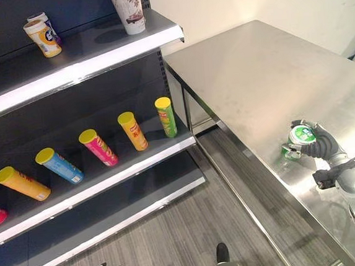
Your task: Put the goods on the table back onto the shelves and tidy them up.
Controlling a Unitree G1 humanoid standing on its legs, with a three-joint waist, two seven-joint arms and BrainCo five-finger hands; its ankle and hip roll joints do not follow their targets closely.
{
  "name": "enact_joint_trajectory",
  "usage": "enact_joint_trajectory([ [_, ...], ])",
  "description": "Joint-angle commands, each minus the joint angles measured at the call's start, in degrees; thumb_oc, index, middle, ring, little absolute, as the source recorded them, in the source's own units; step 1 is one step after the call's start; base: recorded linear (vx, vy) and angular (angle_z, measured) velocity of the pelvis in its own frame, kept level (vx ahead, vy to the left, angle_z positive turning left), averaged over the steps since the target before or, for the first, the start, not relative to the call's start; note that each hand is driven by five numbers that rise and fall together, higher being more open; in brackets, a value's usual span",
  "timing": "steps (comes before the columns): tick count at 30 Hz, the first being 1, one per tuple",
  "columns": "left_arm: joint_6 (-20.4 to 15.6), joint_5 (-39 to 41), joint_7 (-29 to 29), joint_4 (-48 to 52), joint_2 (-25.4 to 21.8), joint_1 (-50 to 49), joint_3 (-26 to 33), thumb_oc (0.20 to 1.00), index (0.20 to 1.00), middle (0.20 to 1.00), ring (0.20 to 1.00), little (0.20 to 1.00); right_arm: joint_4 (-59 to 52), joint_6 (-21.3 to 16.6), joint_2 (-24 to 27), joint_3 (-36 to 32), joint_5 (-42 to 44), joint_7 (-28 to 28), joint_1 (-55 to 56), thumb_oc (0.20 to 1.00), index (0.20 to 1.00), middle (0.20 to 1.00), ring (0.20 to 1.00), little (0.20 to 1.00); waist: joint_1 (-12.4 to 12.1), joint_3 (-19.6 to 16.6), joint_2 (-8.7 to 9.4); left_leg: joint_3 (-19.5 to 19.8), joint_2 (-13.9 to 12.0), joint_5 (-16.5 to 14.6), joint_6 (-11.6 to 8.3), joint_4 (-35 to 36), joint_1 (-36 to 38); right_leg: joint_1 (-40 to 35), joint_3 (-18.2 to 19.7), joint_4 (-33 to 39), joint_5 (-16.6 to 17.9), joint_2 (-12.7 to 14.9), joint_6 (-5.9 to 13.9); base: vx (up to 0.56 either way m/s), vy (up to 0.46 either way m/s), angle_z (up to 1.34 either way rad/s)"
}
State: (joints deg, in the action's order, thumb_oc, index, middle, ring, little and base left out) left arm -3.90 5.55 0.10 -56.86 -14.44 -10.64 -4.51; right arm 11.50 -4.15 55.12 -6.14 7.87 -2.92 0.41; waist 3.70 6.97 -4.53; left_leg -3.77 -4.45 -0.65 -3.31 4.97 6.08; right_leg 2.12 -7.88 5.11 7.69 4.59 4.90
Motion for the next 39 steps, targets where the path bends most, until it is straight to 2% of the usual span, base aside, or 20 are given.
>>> enact_joint_trajectory([
  [1,-1.13,-1.31,1.06,-1.41,-4.30,2.51,-0.20,1.000,1.000,1.000,1.000,1.000,1.25,-1.06,2.44,2.07,-0.46,0.08,-3.66,0.200,0.200,0.200,0.200,0.200,-1.80,0.04,5.63,-0.30,-0.95,0.01,-3.30,0.03,-1.44,-3.79,3.44,-3.55,-8.38,2.66,3.82,0.00,0.000,0.00],
  [7,-1.09,-1.43,1.63,-1.57,-3.88,2.61,0.60,1.000,1.000,1.000,1.000,1.000,-2.32,-1.31,3.49,-0.66,-3.30,0.41,-1.07,0.200,0.200,0.200,0.200,0.200,-1.34,0.06,5.72,-0.61,-1.12,-0.24,-3.35,0.03,-1.05,-3.98,3.53,-3.66,-8.52,2.61,3.80,0.00,0.000,0.00],
  [11,-1.16,-0.90,2.12,-1.59,-3.61,2.92,1.40,1.000,1.000,1.000,1.000,1.000,-9.02,-2.66,3.77,-3.20,-3.86,1.46,-1.12,0.200,0.200,0.200,0.200,0.200,-1.08,0.07,5.67,-0.79,-1.22,-0.45,-3.32,0.03,-0.71,-4.03,3.94,-3.77,-8.64,2.51,3.83,0.00,-0.002,-0.01],
  [17,-1.23,0.05,2.29,-0.65,-3.53,2.99,1.90,1.000,1.000,1.000,1.000,1.000,-20.19,-6.25,4.30,-3.59,-2.32,3.23,-7.98,0.200,0.200,0.200,0.200,0.200,-1.66,-0.45,5.89,-0.54,-1.87,-0.47,-3.49,0.03,0.05,-4.57,3.98,-4.52,-9.68,1.98,3.34,-0.02,-0.032,-0.01],
  [21,-1.21,0.32,2.28,-0.70,-3.36,2.85,1.87,1.000,1.000,1.000,1.000,1.000,-21.11,-6.73,4.27,-2.84,-1.85,3.54,-10.05,0.200,0.200,0.200,0.200,0.200,-1.91,-0.57,5.97,-0.30,-2.03,-0.36,-3.58,0.03,0.12,-4.70,3.86,-4.60,-9.83,1.83,3.19,-0.01,-0.046,0.06],
  [23,-1.30,2.92,1.91,-0.70,-2.94,2.24,0.92,1.000,1.000,1.000,1.000,1.000,-25.13,-8.40,4.58,5.99,2.71,3.22,-24.67,0.200,0.200,0.200,0.200,0.200,-5.15,-0.29,7.11,2.94,-2.81,0.46,-4.33,-2.44,-2.07,-5.62,2.10,-4.65,-10.94,0.93,1.99,-0.09,-0.170,0.13],
  [24,-1.26,3.47,1.96,-0.53,-2.88,2.50,0.56,1.000,1.000,1.000,1.000,1.000,-24.51,-8.55,5.07,7.78,3.43,3.45,-27.55,0.200,0.200,0.200,0.200,0.200,-5.46,0.22,7.49,3.15,-2.77,0.45,-4.80,-4.58,-3.85,-5.75,0.72,-4.64,-11.01,1.20,1.83,-0.13,-0.062,0.36],
  [27,-0.89,4.57,1.52,-0.37,-3.42,3.46,-0.51,1.000,1.000,1.000,1.000,1.000,-23.02,-8.01,8.02,11.39,4.15,4.35,-34.22,0.200,0.200,0.200,0.200,0.200,-6.15,0.91,8.58,-2.53,-4.30,1.14,-4.91,-7.98,-6.76,-6.63,-3.86,-4.61,-11.06,2.81,1.84,-0.10,0.019,0.90],
  [28,-0.88,4.57,1.52,-0.36,-3.36,3.45,-0.44,1.000,1.000,1.000,1.000,1.000,-22.90,-8.03,8.04,11.65,4.16,4.37,-34.51,0.200,0.200,0.200,0.200,0.200,-6.07,0.92,8.53,-2.52,-4.32,1.10,-4.92,-8.05,-6.80,-6.63,-3.86,-4.60,-11.06,2.80,1.84,-0.01,0.052,1.18],
  [29,-0.71,4.43,1.16,-0.84,-3.41,3.25,-0.76,1.000,1.000,1.000,1.000,1.000,-22.70,-7.72,8.15,12.72,4.89,4.16,-36.05,0.200,0.200,0.200,0.200,0.200,-6.36,0.46,8.54,-4.79,-5.08,1.06,-4.81,-7.39,-6.32,-6.94,-5.21,-4.42,-10.91,3.02,2.15,0.06,0.115,0.96],
  [33,-0.38,3.76,1.06,-2.79,-3.38,2.58,-0.72,1.000,1.000,1.000,1.000,1.000,-19.00,-6.91,8.20,18.28,5.44,3.74,-42.65,0.200,0.200,0.200,0.200,0.200,-7.52,-1.47,7.80,-5.08,-4.40,1.10,-4.38,-4.42,-4.71,-7.98,-6.74,-3.71,-10.04,3.89,3.03,0.07,0.151,0.63],
  [35,-0.44,4.10,1.30,-3.63,-3.76,2.28,-0.69,1.000,1.000,1.000,1.000,1.000,-16.06,-6.81,7.36,21.21,5.41,4.29,-46.25,0.200,0.200,0.200,0.200,0.200,-8.63,-2.09,7.64,-4.62,-3.28,1.04,-3.99,-3.35,-4.43,-7.94,-7.43,-3.64,-9.72,5.06,3.66,0.04,0.213,0.36],
  [36,-0.73,4.19,1.48,-3.49,-4.53,2.41,-0.88,1.000,1.000,1.000,1.000,1.000,-11.59,-6.23,6.75,24.24,4.67,5.07,-50.48,0.200,0.200,0.200,0.200,0.200,-9.96,-2.22,7.66,-3.87,-1.68,0.82,-3.43,-2.84,-4.56,-7.58,-7.72,-4.09,-9.22,6.54,4.44,0.04,0.302,0.23],
  [39,-1.05,4.58,1.75,-3.22,-4.93,2.11,-0.79,1.000,1.000,1.000,1.000,1.000,-7.77,-5.73,6.43,27.55,4.04,5.78,-55.12,0.200,0.200,0.200,0.200,0.200,-10.87,-2.41,7.45,-3.52,-0.20,0.53,-2.68,-2.05,-4.52,-6.92,-7.75,-5.38,-8.98,8.23,5.18,0.03,0.210,0.18],
])
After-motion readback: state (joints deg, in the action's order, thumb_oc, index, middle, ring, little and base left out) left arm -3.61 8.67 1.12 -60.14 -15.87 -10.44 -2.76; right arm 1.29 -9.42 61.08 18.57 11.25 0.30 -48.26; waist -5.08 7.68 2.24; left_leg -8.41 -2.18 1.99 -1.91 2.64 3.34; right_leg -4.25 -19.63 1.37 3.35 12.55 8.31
